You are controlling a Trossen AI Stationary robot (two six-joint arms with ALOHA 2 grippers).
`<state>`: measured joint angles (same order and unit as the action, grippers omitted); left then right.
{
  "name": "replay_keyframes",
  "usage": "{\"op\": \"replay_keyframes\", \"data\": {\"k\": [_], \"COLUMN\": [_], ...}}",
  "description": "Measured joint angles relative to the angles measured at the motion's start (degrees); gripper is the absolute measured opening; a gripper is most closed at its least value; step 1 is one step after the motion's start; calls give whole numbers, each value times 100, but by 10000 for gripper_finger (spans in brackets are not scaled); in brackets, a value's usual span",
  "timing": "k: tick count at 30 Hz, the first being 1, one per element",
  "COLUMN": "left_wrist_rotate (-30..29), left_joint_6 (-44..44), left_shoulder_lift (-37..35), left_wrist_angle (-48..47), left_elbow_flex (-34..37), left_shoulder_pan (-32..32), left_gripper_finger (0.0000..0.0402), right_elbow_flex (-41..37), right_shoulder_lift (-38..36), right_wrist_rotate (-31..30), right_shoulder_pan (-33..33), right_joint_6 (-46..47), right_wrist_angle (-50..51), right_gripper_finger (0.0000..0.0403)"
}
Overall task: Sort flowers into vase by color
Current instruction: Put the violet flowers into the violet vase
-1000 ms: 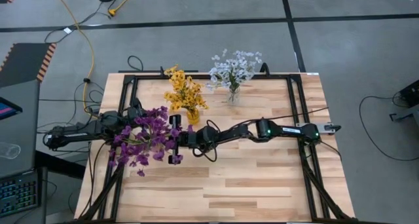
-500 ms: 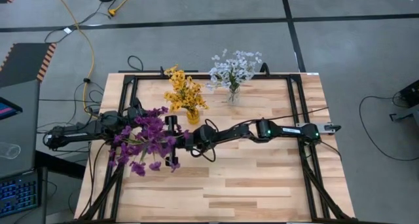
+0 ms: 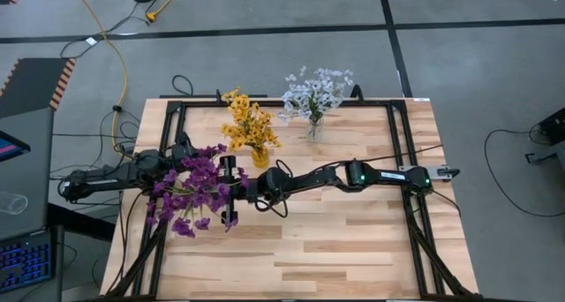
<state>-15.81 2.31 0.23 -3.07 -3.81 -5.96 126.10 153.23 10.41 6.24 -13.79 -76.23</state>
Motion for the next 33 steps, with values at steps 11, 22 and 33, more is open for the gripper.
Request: {"op": "replay_keyframes", "data": {"k": [11,22,33], "left_wrist_rotate": [-2,-1,-648], "left_joint_6": [96,148,24], "left_shoulder_lift": [0,0,1], "left_wrist_angle": [2,0,-116], "left_elbow_flex": [0,-2,-414], "left_shoulder_pan": [0,-1,1], "left_gripper_finger": [0,0,44], "right_elbow_flex": [7,5,5], "right_shoulder_lift": [78,78,78], "right_wrist_rotate": [-2,-157,-164], "right_shoulder_pan": [4,4,4], "right_joint_6": [22,25,25], "right_wrist_angle": [-18,490,356], "right_gripper_finger": [42,42,42]}}
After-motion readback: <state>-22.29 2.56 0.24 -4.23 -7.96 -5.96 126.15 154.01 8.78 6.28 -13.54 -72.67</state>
